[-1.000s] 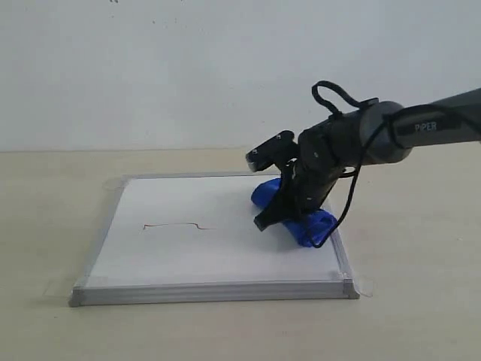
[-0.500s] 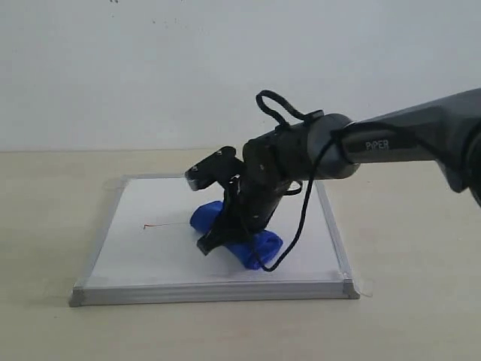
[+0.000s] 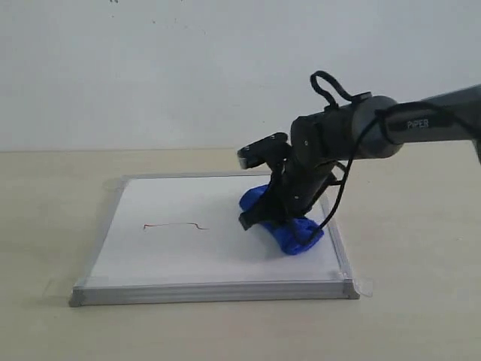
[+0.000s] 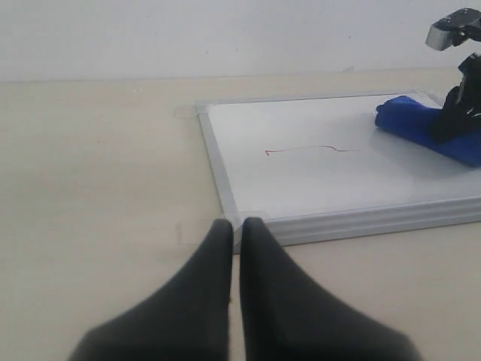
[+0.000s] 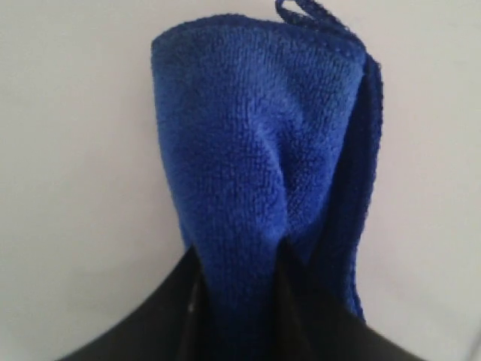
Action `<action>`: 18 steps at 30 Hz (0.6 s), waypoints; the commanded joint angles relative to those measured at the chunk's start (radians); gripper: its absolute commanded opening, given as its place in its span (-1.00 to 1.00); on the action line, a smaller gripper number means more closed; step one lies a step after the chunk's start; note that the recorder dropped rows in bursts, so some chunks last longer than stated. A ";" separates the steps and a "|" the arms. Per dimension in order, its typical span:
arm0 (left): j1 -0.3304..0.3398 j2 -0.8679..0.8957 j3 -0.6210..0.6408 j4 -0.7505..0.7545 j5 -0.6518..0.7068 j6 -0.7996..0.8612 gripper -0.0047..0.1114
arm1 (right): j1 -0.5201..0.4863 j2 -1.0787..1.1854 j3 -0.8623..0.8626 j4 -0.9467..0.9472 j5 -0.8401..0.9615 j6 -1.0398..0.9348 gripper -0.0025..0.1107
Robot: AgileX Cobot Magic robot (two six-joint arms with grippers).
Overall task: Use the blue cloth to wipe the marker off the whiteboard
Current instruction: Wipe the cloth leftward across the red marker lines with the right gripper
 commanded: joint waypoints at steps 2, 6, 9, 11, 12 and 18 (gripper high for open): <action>0.000 -0.002 -0.002 -0.010 -0.005 0.001 -0.85 | 0.119 0.016 0.012 0.130 0.138 -0.236 -0.96; 0.000 -0.002 -0.002 -0.010 -0.005 0.001 -0.85 | 0.014 0.016 0.012 -0.278 0.013 0.160 -0.96; 0.000 -0.002 -0.002 -0.010 -0.005 0.001 -0.85 | -0.015 0.016 0.012 -0.396 0.003 0.299 -0.96; 0.000 -0.002 -0.002 -0.010 -0.005 0.001 -0.85 | 0.010 0.017 0.012 -0.359 -0.002 0.290 -0.96; 0.000 -0.002 -0.002 -0.010 -0.005 0.001 -0.85 | 0.045 0.019 0.021 -0.296 -0.009 0.255 -0.96; 0.000 -0.002 -0.002 -0.010 -0.005 0.001 -0.85 | 0.180 0.021 0.020 -0.090 -0.007 0.010 -0.96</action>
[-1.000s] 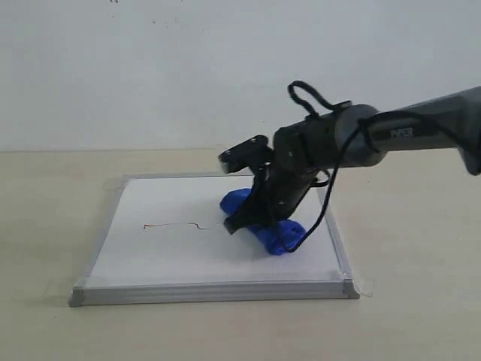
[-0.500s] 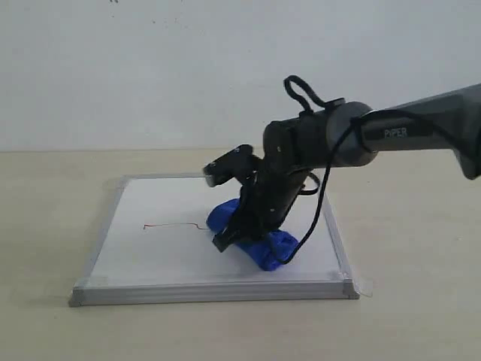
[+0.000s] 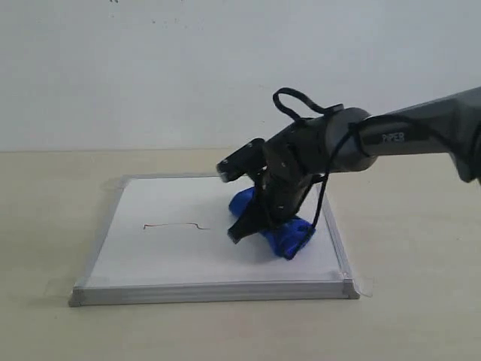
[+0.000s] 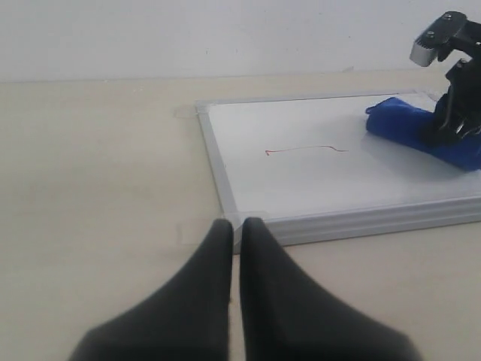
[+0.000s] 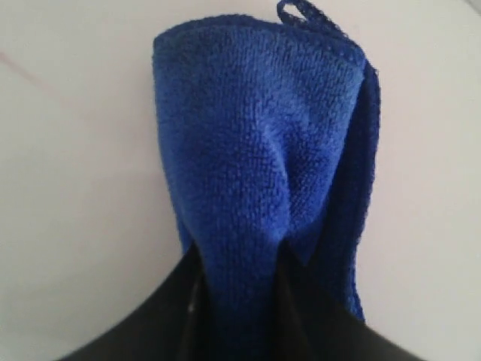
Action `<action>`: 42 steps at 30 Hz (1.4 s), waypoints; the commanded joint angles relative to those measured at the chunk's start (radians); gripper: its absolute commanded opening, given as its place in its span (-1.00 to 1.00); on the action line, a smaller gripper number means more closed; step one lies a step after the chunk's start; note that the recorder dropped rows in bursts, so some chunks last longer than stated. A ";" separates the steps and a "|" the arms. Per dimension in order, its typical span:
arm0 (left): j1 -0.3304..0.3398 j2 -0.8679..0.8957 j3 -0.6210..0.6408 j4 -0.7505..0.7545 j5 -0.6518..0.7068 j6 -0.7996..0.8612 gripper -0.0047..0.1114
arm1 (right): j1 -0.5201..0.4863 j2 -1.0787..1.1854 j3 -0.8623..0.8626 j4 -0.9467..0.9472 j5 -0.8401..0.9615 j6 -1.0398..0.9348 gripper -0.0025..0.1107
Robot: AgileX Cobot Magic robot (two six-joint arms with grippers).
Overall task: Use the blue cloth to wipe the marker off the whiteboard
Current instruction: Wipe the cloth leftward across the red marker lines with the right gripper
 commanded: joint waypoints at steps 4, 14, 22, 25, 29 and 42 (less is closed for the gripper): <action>0.000 -0.002 -0.002 -0.010 -0.005 0.001 -0.85 | 0.118 0.012 -0.019 0.157 0.036 -0.172 -0.96; 0.000 -0.002 -0.002 -0.010 -0.005 0.001 -0.85 | -0.084 0.012 -0.023 0.056 -0.109 0.017 -0.96; 0.000 -0.002 -0.002 -0.010 -0.005 0.001 -0.85 | -0.056 0.050 -0.023 0.206 -0.284 0.018 -0.96; 0.000 -0.002 -0.002 -0.010 -0.005 0.001 -0.85 | -0.018 0.077 -0.023 0.206 -0.287 0.004 -0.96; 0.000 -0.002 -0.002 -0.010 -0.005 0.001 -0.85 | 0.020 0.068 -0.023 0.206 -0.258 -0.017 -0.96; 0.000 -0.002 -0.002 -0.010 -0.005 0.001 -0.85 | -0.048 0.001 -0.024 0.188 -0.163 -0.087 -0.96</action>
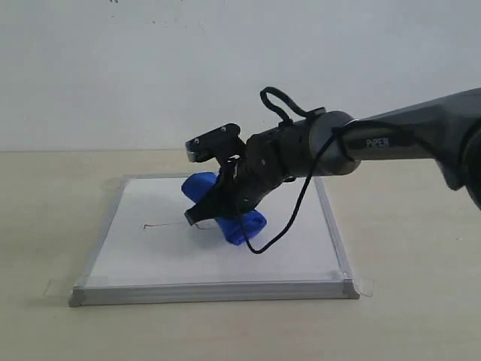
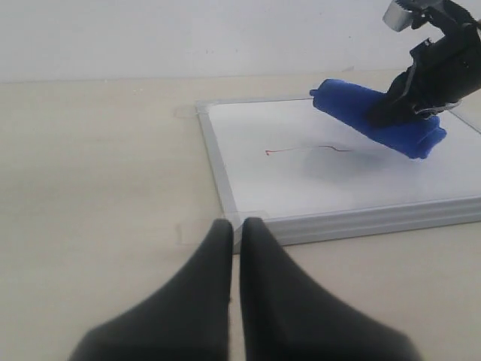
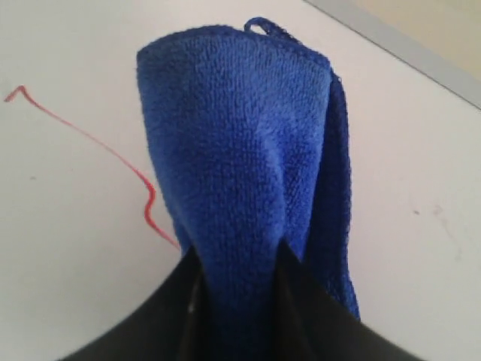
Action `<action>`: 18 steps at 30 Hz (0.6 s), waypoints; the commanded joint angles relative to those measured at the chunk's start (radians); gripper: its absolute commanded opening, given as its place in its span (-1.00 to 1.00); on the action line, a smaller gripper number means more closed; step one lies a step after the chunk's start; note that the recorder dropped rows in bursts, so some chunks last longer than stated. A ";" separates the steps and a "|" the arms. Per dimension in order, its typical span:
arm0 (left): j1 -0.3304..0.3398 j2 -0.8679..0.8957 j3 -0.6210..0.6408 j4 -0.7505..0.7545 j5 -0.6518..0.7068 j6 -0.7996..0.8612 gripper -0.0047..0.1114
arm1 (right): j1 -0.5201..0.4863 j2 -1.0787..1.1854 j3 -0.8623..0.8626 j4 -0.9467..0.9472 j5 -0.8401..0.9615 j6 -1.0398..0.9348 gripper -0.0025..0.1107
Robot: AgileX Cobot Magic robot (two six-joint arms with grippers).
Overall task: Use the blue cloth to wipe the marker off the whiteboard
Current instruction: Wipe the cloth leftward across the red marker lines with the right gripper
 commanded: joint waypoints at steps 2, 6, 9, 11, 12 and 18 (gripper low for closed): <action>0.000 -0.002 -0.002 -0.010 -0.005 0.001 -0.85 | -0.107 0.006 0.002 -0.032 0.109 -0.019 -0.96; 0.000 -0.002 -0.002 -0.010 -0.005 0.001 -0.85 | -0.192 0.006 0.002 -0.034 0.188 0.006 -0.96; 0.000 -0.002 -0.002 -0.010 -0.005 0.001 -0.85 | -0.222 0.008 0.004 -0.034 0.239 0.027 -0.96; 0.000 -0.002 -0.002 -0.010 -0.005 0.001 -0.85 | -0.222 0.008 0.024 -0.034 0.242 0.027 -0.96; 0.000 -0.002 -0.002 -0.010 -0.005 0.001 -0.85 | -0.219 0.008 0.035 -0.013 0.235 0.027 -0.96; 0.000 -0.002 -0.002 -0.010 -0.005 0.001 -0.85 | -0.149 0.008 0.046 0.209 0.228 -0.114 -0.96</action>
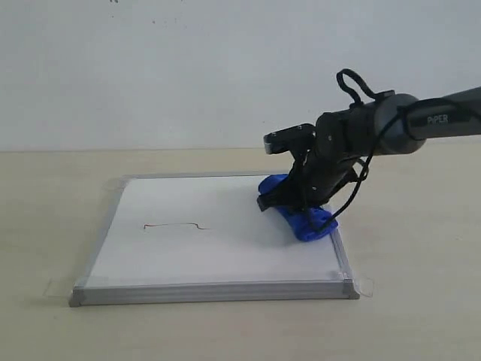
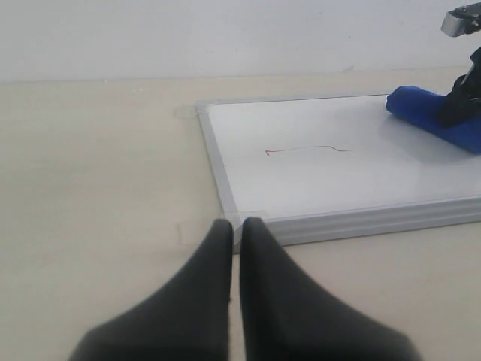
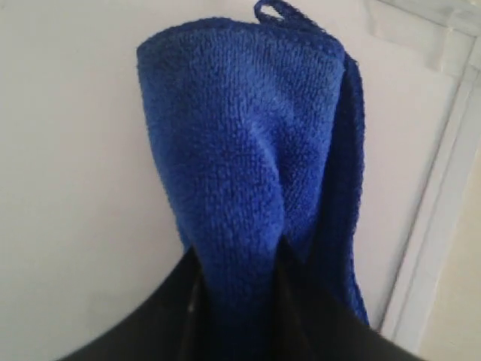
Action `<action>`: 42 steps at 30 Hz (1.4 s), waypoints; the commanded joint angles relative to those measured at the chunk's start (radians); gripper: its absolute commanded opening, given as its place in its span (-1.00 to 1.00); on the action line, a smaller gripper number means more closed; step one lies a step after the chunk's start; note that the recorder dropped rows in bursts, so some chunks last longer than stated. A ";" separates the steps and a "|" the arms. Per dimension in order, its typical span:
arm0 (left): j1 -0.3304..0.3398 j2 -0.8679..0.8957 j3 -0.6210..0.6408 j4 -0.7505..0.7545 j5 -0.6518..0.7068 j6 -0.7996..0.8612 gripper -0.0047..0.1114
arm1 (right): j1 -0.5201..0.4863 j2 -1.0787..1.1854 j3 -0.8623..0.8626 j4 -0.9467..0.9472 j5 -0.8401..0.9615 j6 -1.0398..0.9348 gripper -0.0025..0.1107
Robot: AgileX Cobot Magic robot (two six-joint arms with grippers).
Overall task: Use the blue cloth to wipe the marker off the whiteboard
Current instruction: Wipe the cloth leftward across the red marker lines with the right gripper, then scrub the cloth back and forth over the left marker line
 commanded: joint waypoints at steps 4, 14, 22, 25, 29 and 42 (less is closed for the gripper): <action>0.000 -0.002 -0.002 -0.010 -0.005 0.001 -0.85 | 0.125 0.008 0.013 0.259 0.051 -0.246 -0.96; 0.000 -0.002 -0.002 -0.010 -0.005 0.001 -0.85 | 0.065 0.010 -0.068 0.159 -0.123 -0.097 -0.96; 0.000 -0.002 -0.002 -0.010 -0.005 0.001 -0.85 | 0.149 0.117 -0.183 0.171 -0.104 -0.090 -0.96; 0.000 -0.002 -0.002 -0.010 -0.005 0.001 -0.85 | 0.200 0.159 -0.253 0.171 -0.069 -0.090 -0.96; 0.000 -0.002 -0.002 -0.010 -0.005 0.001 -0.85 | 0.262 0.174 -0.324 0.174 0.018 -0.102 -0.96; 0.000 -0.002 -0.002 -0.010 -0.005 0.001 -0.85 | 0.186 0.214 -0.380 -0.026 0.104 0.001 -0.96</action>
